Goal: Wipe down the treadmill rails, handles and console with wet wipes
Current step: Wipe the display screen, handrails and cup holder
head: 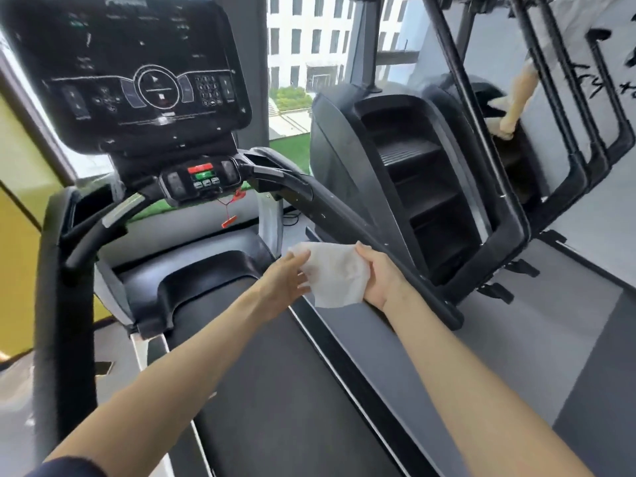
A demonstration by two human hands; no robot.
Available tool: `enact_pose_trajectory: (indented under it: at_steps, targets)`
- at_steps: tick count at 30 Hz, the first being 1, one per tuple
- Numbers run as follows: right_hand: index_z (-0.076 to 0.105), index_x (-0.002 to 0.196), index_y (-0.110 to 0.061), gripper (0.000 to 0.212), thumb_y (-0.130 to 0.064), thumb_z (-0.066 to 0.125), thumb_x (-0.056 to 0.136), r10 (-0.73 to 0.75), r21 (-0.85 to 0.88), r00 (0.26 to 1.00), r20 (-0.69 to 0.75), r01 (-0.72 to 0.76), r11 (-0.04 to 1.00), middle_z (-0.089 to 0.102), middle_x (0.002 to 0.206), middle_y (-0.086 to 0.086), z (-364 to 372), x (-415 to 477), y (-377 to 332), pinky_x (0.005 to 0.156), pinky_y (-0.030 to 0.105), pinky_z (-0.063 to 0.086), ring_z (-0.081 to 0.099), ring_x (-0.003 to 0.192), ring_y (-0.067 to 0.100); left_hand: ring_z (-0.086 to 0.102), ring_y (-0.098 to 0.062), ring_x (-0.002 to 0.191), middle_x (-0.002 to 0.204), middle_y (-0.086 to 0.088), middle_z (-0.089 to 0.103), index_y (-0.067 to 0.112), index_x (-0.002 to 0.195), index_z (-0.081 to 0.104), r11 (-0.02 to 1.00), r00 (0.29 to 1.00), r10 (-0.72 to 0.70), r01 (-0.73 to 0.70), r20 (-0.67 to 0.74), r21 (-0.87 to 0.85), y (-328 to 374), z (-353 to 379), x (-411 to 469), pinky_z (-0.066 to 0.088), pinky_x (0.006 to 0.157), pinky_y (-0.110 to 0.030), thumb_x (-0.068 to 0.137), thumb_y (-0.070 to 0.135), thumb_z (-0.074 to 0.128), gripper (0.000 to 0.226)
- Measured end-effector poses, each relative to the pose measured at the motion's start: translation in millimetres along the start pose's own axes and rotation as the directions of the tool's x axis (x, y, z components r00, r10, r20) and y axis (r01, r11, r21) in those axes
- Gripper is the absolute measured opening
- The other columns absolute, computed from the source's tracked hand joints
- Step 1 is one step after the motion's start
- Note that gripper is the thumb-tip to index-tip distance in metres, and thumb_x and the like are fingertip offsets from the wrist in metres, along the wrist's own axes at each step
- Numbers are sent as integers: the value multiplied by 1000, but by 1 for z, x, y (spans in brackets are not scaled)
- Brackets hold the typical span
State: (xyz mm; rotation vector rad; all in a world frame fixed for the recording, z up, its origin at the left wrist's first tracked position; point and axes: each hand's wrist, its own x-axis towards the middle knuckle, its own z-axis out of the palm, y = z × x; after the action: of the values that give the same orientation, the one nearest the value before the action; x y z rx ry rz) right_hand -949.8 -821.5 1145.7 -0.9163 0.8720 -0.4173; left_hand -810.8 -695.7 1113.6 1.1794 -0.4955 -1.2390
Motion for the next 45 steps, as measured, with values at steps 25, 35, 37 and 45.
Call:
enact_pose_trajectory:
  at_steps: [25,35,37,45]
  targets:
    - [64,98,17,44,-26,66,89,-213,-462,926,311,343,818,52,81,10,179,266,-147,67,33,38,45,75,21,50,-4,59,64,3,58,7,80,70,763,760,415,9,-500,646,212,-152,143,41,61,-16,83,8,72,4]
    - [62,105,10,49,-36,65,89,-168,-467,917,361,334,819,58,121,29,267,316,-170,96,57,44,58,113,43,58,-14,70,73,-1,62,13,76,60,811,809,370,-42,-456,583,275,-223,168,49,78,-33,85,13,70,14]
    - [64,101,3,29,-23,67,89,-138,-461,888,438,354,814,67,106,18,279,325,-173,85,39,54,64,97,33,61,-12,67,73,0,64,12,79,59,831,802,382,-81,-458,551,285,-238,172,51,72,-31,84,7,70,13]
    - [63,83,-12,8,-6,68,84,15,-591,771,637,476,651,59,76,3,318,355,-172,56,24,42,54,68,15,66,-16,80,98,-6,69,7,116,65,893,967,26,92,-253,442,307,-279,167,55,68,-25,80,28,74,42]
